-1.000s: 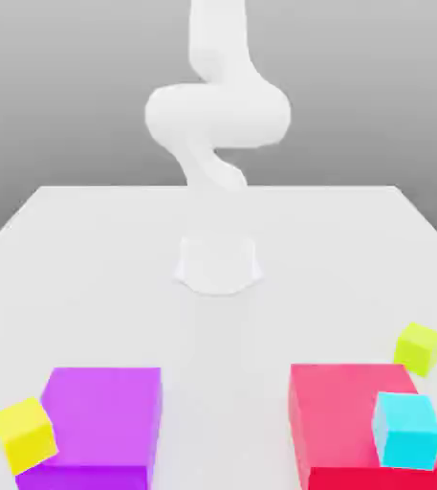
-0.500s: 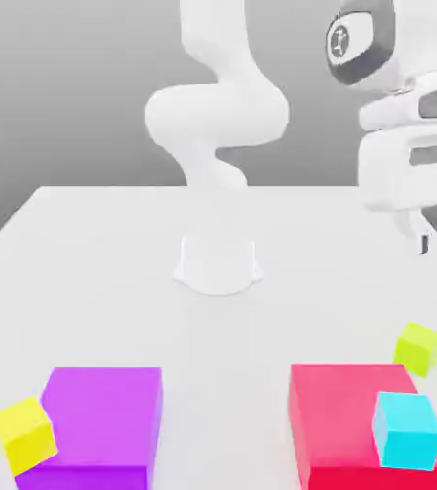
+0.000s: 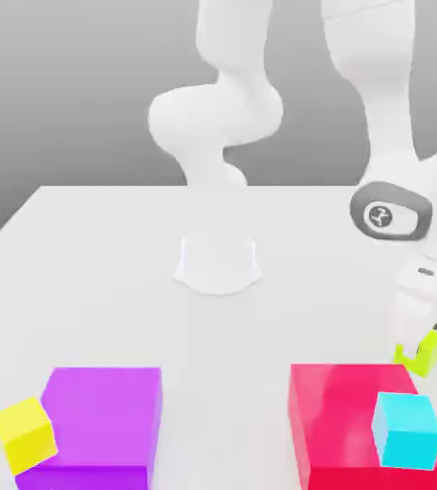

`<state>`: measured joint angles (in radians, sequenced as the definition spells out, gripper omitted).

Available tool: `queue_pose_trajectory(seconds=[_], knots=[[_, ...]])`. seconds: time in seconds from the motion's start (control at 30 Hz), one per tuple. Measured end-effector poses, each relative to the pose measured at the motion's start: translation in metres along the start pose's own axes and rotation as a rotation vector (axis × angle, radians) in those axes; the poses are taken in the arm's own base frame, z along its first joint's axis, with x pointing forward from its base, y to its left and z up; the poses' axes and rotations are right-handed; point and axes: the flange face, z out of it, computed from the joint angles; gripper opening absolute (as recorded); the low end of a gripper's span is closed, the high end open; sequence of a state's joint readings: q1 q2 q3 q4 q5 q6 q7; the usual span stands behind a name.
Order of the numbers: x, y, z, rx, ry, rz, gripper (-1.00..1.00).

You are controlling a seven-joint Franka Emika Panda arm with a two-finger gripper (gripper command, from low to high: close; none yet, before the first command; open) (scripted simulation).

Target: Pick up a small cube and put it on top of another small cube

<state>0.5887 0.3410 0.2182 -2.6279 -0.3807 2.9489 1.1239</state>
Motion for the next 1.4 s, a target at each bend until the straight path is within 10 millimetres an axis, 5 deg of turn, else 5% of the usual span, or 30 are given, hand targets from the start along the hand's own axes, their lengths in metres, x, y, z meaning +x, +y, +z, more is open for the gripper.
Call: queue_pose_trajectory(seconds=[0.2, 0.43, 0.77, 1.0, 1.07, 1.13, 1.17, 1.4], knots=[[0.0, 0.0, -0.001, 0.001, 0.0, 0.0, -1.0], [0.007, -0.003, -0.06, -0.005, -0.003, 0.026, -1.0], [0.096, -0.029, -0.08, -0.028, -0.021, 0.355, -1.0], [0.176, -0.021, -0.111, -0.007, -0.006, 0.64, -1.0], [0.19, -0.018, -0.102, 0.0, -0.002, 0.689, -1.0], [0.194, -0.017, -0.072, 0.001, 0.0, 0.701, -1.0], [0.194, -0.017, -0.061, 0.001, 0.0, 0.703, 1.0], [0.194, -0.016, -0.062, 0.0, 0.001, 0.704, 1.0]])
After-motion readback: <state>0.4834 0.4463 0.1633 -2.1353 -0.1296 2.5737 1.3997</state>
